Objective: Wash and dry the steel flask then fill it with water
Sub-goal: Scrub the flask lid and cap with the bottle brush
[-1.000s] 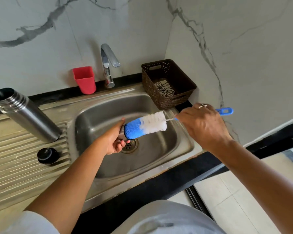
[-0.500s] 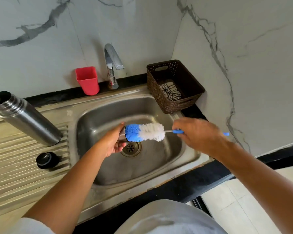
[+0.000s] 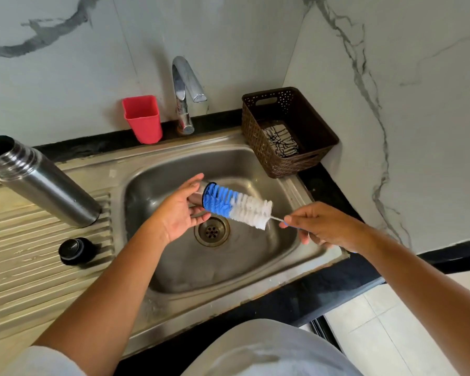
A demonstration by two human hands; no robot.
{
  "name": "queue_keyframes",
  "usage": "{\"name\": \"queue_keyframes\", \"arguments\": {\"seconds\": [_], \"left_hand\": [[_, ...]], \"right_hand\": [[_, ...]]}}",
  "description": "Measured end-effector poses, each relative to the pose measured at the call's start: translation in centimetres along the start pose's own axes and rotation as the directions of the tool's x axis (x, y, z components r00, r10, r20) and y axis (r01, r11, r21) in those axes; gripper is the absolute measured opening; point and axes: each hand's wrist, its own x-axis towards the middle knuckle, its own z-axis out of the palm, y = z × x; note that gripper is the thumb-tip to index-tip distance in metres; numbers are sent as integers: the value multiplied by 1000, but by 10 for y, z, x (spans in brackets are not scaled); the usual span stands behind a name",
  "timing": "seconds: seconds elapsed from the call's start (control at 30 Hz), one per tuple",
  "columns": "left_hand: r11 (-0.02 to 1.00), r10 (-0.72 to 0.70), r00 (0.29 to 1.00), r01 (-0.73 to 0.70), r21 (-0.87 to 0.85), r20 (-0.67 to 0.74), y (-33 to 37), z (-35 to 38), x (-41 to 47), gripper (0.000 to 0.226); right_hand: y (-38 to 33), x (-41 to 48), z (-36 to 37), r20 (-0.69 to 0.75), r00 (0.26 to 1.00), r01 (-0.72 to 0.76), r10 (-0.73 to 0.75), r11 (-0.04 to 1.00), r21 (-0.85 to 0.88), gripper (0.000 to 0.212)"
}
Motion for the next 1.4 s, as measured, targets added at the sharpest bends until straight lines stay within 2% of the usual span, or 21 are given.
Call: {"name": "queue_keyframes", "arguments": {"seconds": [0.07, 0.1, 0.17, 0.23, 0.3, 0.37, 0.47, 0.53, 0.57, 0.63, 0.67, 0.73, 0.8, 0.9, 0.97, 1.03, 1.1, 1.17, 1.23, 1.33, 1.4], "left_hand": [[999, -38, 998, 37, -26, -52, -1, 0, 1, 31], [998, -58, 992, 61, 19, -114, -2, 3, 1, 38], [983, -94, 965, 130, 133, -246, -6, 10, 1, 57], [958, -132, 941, 202, 203, -311, -10, 16, 2, 66], [939, -168, 931, 251, 233, -325, -13, 17, 3, 68], [960, -150, 926, 220, 174, -346, -13, 16, 3, 59], [994, 15, 951, 20, 108, -310, -6, 15, 5, 30], [988, 108, 959, -74, 138, -263, -4, 11, 7, 22], [989, 110, 959, -80, 122, -260, -5, 8, 8, 26], [994, 43, 962, -14, 109, -271, -11, 6, 8, 43], [986, -5, 960, 51, 156, -280, -14, 7, 7, 50], [949, -79, 948, 166, 268, -307, -24, 9, 5, 58], [923, -128, 933, 236, 305, -335, -29, 12, 4, 66], [933, -164, 926, 257, 252, -339, -31, 13, 5, 64], [968, -117, 934, 183, 170, -338, -24, 14, 5, 49], [992, -16, 956, 51, 115, -292, -14, 13, 3, 35], [993, 92, 978, -77, 89, -189, -5, 10, 0, 28], [991, 125, 985, -119, 61, -117, -1, 6, -1, 28], [997, 65, 987, -60, 39, -147, -4, 7, 1, 27], [985, -127, 957, 154, 83, -262, -19, 12, 4, 45], [950, -245, 932, 286, 127, -268, -30, 13, 6, 65]], "right_hand": [[-9, -2, -5, -89, 971, 168, -221, 899, -404, 14], [-15, -3, -7, -115, 922, 207, -369, 724, -657, 13], [-26, -1, -8, -143, 709, 122, -691, 320, -939, 10], [-29, 2, -5, -128, 485, 18, -865, 156, -988, 16], [-29, 3, -6, -135, 430, 22, -893, 160, -987, 20], [-24, 1, -5, -135, 574, 137, -808, 257, -957, 25], [-10, 4, 2, -107, 937, 250, -332, 853, -458, 24], [-5, 5, 6, -71, 990, 121, -125, 991, -53, 21], [-8, 4, 6, -64, 991, 115, -117, 993, -40, 19], [-16, -1, 0, -76, 958, 228, -277, 896, -381, 11], [-20, -3, -4, -71, 914, 270, -399, 731, -627, 10], [-29, -4, -9, -82, 767, 200, -636, 359, -912, 4], [-33, 2, -10, -106, 570, 38, -814, 155, -987, 11], [-33, 2, -6, -113, 472, -21, -874, 117, -993, 19], [-24, -2, -5, -130, 596, 40, -792, 191, -981, 22], [-9, -2, -4, -181, 800, 153, -572, 486, -860, 26], [0, 1, -1, -147, 938, 212, -313, 857, -470, 25], [0, 0, 2, -107, 967, 203, -233, 949, -241, 21], [-8, -4, 0, -97, 939, 256, -331, 857, -447, 18], [-25, -9, -9, -75, 799, 171, -596, 345, -923, 15], [-33, -6, -12, -108, 646, 46, -755, 181, -982, 8]]}}
